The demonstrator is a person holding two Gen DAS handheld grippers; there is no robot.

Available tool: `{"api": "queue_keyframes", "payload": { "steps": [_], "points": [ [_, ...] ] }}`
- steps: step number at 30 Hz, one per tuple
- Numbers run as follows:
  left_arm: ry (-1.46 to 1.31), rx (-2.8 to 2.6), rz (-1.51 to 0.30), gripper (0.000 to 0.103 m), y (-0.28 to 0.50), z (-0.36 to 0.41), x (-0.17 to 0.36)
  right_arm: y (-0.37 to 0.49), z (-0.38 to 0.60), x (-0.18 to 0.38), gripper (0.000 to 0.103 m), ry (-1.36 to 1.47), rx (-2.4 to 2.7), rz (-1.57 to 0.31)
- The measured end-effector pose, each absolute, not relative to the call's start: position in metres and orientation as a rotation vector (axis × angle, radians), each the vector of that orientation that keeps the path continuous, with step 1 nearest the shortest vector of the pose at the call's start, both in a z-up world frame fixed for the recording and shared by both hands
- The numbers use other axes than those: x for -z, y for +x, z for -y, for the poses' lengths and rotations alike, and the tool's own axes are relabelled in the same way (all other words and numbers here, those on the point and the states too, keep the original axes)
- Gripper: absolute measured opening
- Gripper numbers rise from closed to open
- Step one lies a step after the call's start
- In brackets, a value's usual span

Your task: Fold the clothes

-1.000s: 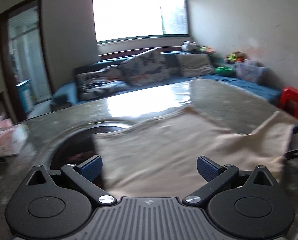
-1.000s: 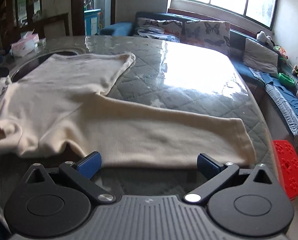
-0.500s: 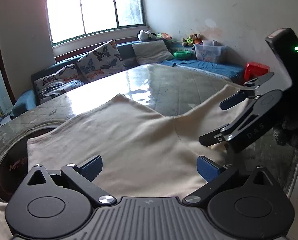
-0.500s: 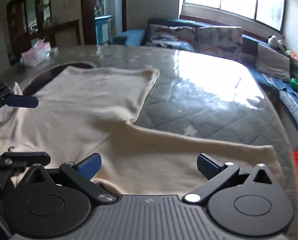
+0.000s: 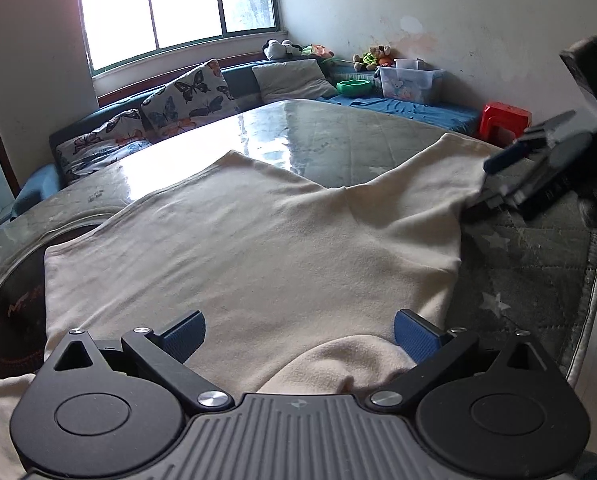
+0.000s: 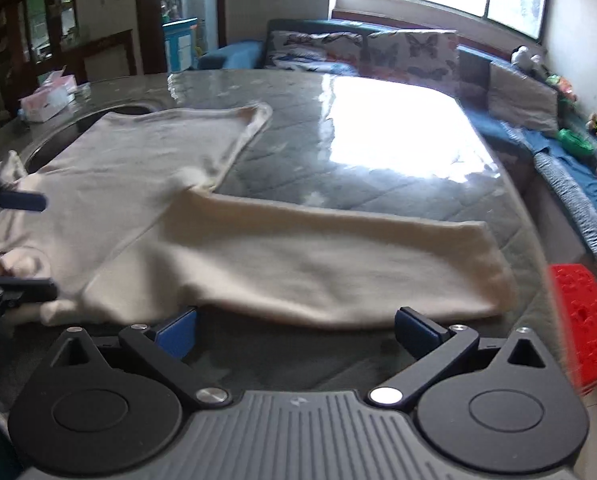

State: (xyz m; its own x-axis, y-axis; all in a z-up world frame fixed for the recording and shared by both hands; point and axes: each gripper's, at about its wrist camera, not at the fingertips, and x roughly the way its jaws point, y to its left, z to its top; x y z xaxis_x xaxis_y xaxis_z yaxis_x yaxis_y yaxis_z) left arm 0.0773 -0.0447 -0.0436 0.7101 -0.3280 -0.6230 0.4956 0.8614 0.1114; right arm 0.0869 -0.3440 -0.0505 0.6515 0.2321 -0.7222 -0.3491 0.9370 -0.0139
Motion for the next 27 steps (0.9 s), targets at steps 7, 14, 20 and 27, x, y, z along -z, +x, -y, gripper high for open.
{"api": "queue_keyframes", "payload": {
  "steps": [7, 14, 20, 27],
  "points": [
    [0.274, 0.459, -0.642, 0.103, 0.076, 0.046, 0.044, 0.132, 0.352, 0.053, 0.103, -0.07, -0.299, -0.791],
    [0.255, 0.463, -0.648, 0.103, 0.076, 0.043, 0.045, 0.139, 0.372, 0.055, 0.103, -0.083, -0.29, -0.822],
    [0.236, 0.481, -0.654, 0.103, 0.074, 0.035, 0.046, 0.128, 0.395, 0.05, 0.103, -0.094, -0.253, -0.872],
    [0.24, 0.483, -0.658, 0.103, 0.071, 0.031, 0.046, 0.127, 0.401, 0.032, 0.103, -0.01, -0.249, -0.81]
  ]
}}
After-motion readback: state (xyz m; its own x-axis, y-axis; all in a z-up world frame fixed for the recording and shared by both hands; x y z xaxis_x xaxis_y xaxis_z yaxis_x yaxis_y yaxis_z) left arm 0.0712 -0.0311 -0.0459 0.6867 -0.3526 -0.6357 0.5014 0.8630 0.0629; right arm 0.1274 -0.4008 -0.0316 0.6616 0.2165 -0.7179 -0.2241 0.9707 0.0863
